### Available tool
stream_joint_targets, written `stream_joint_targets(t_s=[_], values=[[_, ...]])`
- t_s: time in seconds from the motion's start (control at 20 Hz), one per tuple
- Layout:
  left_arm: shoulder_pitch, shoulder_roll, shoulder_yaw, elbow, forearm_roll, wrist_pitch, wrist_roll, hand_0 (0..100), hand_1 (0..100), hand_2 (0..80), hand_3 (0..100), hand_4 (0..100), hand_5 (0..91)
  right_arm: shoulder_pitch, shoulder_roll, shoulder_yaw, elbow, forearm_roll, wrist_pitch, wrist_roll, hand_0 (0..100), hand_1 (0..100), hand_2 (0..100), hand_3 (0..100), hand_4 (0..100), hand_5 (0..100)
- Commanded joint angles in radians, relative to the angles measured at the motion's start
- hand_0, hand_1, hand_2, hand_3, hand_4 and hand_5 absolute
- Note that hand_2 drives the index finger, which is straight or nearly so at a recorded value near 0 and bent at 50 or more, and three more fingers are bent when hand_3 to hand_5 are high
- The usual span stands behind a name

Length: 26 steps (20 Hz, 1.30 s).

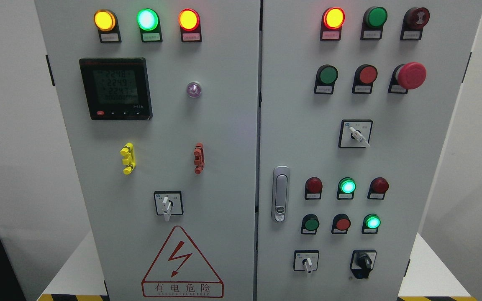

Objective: Turn on light switch 1

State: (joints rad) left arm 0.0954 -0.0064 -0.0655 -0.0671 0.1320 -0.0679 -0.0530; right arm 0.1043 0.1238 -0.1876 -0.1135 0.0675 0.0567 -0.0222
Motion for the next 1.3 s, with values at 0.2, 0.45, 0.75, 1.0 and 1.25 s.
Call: stream_joint_targets(t_s=[0.2, 0.45, 0.75, 1.0, 1.25], values=[[-0.002, 0.011, -0.033, -0.002, 0.001, -0.001, 0.001, 26, 2, 0.0, 0, 0, 0.0, 0.000, 0.000, 0.000, 0.000, 0.000, 0.000, 0.001, 0, 0, 0, 0, 0, 0], [0.012, 0.016, -0.020, -0.051, 0.001, -0.004, 0.002, 26, 1, 0.0, 0, 0, 0.0, 0.000, 0.000, -0.001, 0.000, 0.000, 0.000, -0.001, 0, 0, 0, 0, 0, 0], [0.158, 0.031, 0.099, -0.417, -0.110, 0.043, -0.002, 26, 0, 0.0, 0, 0, 0.0, 0.000, 0.000, 0.000, 0.000, 0.000, 0.000, 0.001, 0, 0, 0, 0, 0, 0], [0.248, 0.016, 0.260, -0.767, -0.264, 0.013, -0.008, 26, 1, 0.0, 6, 12, 0.0, 0.000, -0.001, -0.001, 0.000, 0.000, 0.000, 0.001, 0, 0, 0, 0, 0, 0], [0.280, 0.025, 0.314, -1.110, -0.262, -0.111, -0.008, 28, 4, 0.0, 13, 20, 0.0, 0.000, -0.001, -0.001, 0.000, 0.000, 0.000, 0.001, 0, 0, 0, 0, 0, 0]])
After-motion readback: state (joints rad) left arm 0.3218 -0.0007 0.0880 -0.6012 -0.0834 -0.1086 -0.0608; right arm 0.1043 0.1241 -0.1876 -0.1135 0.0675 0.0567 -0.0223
